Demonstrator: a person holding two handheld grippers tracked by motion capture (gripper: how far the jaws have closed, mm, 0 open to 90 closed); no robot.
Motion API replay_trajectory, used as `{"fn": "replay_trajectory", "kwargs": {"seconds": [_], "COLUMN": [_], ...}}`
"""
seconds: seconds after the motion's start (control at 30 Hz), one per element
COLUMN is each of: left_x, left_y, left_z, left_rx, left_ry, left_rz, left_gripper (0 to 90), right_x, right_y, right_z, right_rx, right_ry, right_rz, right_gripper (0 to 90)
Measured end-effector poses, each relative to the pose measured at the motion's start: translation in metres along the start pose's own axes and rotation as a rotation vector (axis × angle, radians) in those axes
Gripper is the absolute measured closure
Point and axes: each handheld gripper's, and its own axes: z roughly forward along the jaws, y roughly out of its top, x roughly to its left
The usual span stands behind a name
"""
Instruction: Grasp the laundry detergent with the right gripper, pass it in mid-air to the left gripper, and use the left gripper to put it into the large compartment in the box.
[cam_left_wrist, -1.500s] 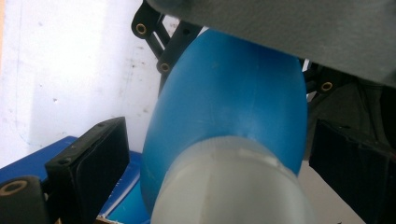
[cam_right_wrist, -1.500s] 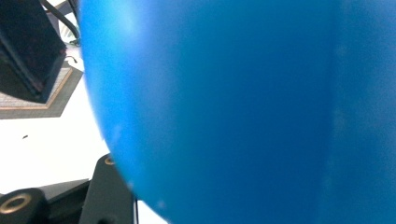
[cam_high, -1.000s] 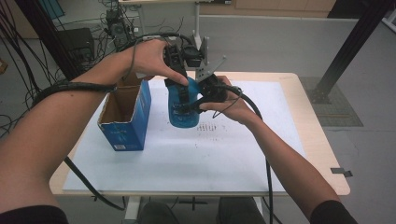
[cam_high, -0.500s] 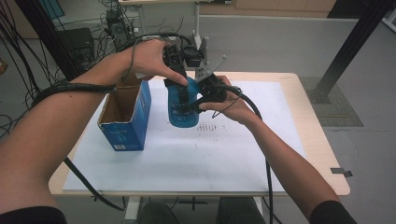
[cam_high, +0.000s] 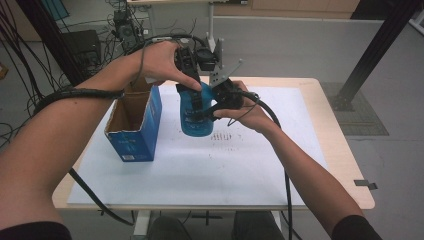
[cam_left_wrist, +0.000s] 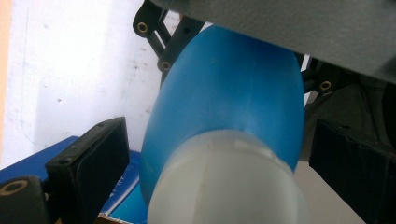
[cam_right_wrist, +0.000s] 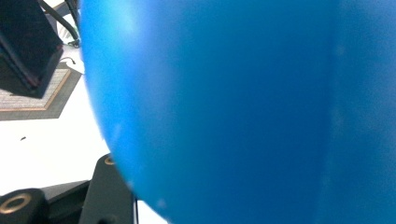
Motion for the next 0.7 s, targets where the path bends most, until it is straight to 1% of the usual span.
{"fn": "replay_trajectory", "kwargs": {"seconds": [0.43, 0.5, 0.7], "left_x": [0.0001, 0.0008, 0.0004], "left_y": [0.0006, 0.0002, 0.0006], "left_z": [0.0014, 0.0013, 0.0017], "left_rx": [0.003, 0.012, 0.011], "left_ry": [0.002, 0.007, 0.010], "left_rz": [0.001, 0.001, 0.005], "left_gripper": [6.9, 9.7, 14.1], "right_x": [0.0002, 0.0009, 0.0023], "right_y": [0.0002, 0.0006, 0.0013], "right_z": [-0.0007, -0.0009, -0.0011], "right_rx": [-0.003, -0.001, 0.004], "right_ry": [-0.003, -0.005, -0.004], "right_rz": [-0.001, -0.001, 0.007], "right_gripper": [43.9, 43.9, 43.9]}}
